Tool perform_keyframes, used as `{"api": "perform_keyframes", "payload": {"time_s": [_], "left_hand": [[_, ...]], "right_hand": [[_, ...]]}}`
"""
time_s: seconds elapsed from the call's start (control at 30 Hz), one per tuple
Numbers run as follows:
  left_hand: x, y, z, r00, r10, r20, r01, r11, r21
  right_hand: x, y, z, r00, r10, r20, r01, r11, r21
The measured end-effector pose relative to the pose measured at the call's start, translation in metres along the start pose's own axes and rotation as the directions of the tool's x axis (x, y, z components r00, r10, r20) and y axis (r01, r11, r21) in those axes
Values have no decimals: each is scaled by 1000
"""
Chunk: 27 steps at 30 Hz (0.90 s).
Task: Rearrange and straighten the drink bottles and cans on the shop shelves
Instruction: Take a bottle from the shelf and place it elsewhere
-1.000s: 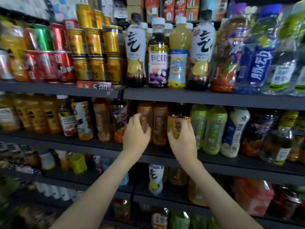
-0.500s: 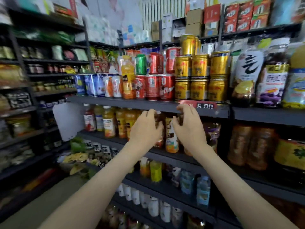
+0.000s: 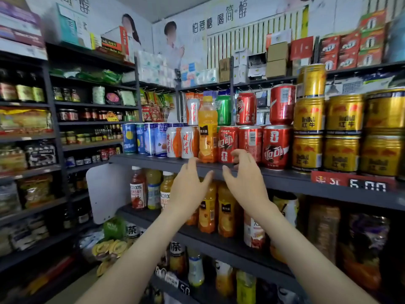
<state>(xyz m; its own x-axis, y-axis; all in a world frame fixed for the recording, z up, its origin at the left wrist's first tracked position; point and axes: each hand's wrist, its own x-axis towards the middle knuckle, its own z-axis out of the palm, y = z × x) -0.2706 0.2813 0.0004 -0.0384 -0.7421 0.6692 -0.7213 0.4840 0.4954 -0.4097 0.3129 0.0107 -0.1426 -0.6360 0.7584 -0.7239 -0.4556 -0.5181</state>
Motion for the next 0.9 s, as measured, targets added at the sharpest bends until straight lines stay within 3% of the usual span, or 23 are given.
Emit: {"api": "perform_keyframes", "payload": {"time_s": [0.33, 0.53, 0.8, 0.9], "left_hand": [[97, -33, 48, 992, 98, -76, -116, 947, -299], [133, -40, 60, 984, 180, -7, -179, 972, -150], [155, -47, 69, 959, 283, 20, -282, 958, -51], [153, -45, 68, 955, 288, 69, -278, 952, -128]], "right_hand": [[46, 15, 48, 988, -7, -154, 6, 1000, -7], [57, 9, 65, 960, 43, -277, -75, 992, -106], [52, -8, 93, 937, 77, -340, -132, 981, -144], [47, -11, 93, 923, 84, -374, -155, 974, -165]]}}
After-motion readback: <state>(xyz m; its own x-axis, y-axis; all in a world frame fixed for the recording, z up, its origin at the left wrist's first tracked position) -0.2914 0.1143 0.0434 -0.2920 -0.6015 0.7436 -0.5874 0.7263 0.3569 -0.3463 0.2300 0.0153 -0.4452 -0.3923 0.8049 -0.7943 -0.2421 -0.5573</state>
